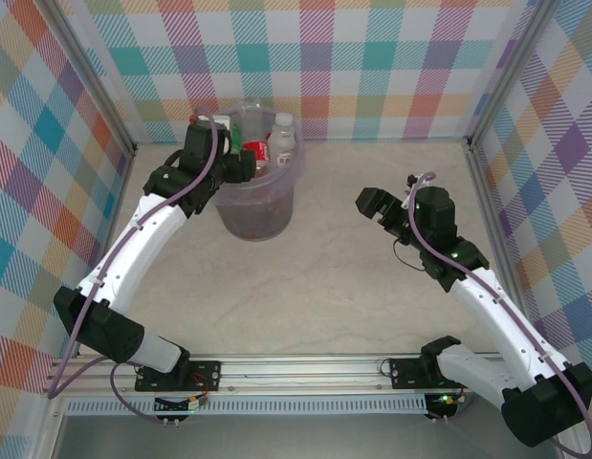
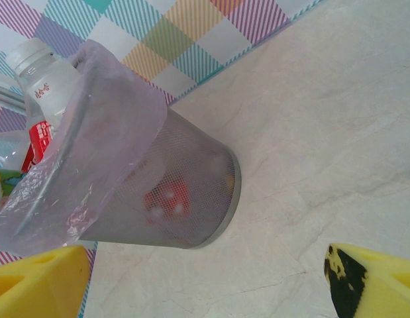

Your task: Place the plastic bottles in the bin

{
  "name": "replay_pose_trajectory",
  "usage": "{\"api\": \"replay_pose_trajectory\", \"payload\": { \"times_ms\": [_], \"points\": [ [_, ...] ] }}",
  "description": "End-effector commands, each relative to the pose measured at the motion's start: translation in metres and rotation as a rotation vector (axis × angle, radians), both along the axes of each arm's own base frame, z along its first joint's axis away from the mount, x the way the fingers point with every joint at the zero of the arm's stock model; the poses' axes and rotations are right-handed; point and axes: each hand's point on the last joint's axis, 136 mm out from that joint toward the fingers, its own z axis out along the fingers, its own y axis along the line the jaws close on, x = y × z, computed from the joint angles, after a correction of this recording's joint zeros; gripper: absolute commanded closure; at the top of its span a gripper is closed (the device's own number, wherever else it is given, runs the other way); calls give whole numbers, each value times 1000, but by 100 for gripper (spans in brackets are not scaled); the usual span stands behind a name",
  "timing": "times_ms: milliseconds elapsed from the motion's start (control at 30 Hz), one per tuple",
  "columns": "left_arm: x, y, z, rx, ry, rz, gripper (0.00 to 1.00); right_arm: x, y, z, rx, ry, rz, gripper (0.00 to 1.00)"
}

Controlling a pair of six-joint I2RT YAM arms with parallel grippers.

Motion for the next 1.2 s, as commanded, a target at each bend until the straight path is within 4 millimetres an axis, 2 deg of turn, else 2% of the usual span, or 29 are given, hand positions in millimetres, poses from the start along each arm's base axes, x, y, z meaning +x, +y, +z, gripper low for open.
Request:
{"api": "replay_pose_trajectory", "payload": {
  "times_ms": [0,100,233,333,400,500,567,667,733,833,933,1033,1167],
  "points": [
    [3,8,5,-1,-18,30,12,2,0,14,0,-38,5,8],
    [2,0,19,-41,-43,-3,12,1,-1,15,1,-41,3,8],
    [-3,-9,51,-100,-102,-57,9,0,-2,16,-3,-43,2,8],
    [-12,-8,80,-120,-154,-77,4,0,-3,15,-19,-46,0,8],
    [-22,1,99,-114,-201,-58,0,0,-3,18,-47,-78,14,7],
    [-34,34,125,-62,-292,56,0,0,-3,28,-119,-156,49,2],
    [-41,59,128,-38,-302,140,0,-2,-10,27,-204,-167,48,1],
    [-51,92,107,-22,-291,263,0,-1,-30,16,-362,-145,1,1],
    [-60,118,69,-14,-268,373,0,1,-51,5,-475,-126,-68,1],
    [-81,156,11,-45,-248,532,0,3,-71,-10,-607,-135,-118,1],
    [-102,180,-27,-59,-253,633,0,7,-93,-42,-718,-74,-157,1],
    [-117,197,-60,-15,-253,730,0,17,-112,-75,-826,-74,-208,1],
    [-110,190,-101,-27,-256,687,0,29,-121,-106,-854,-89,-243,1]
  ]
}}
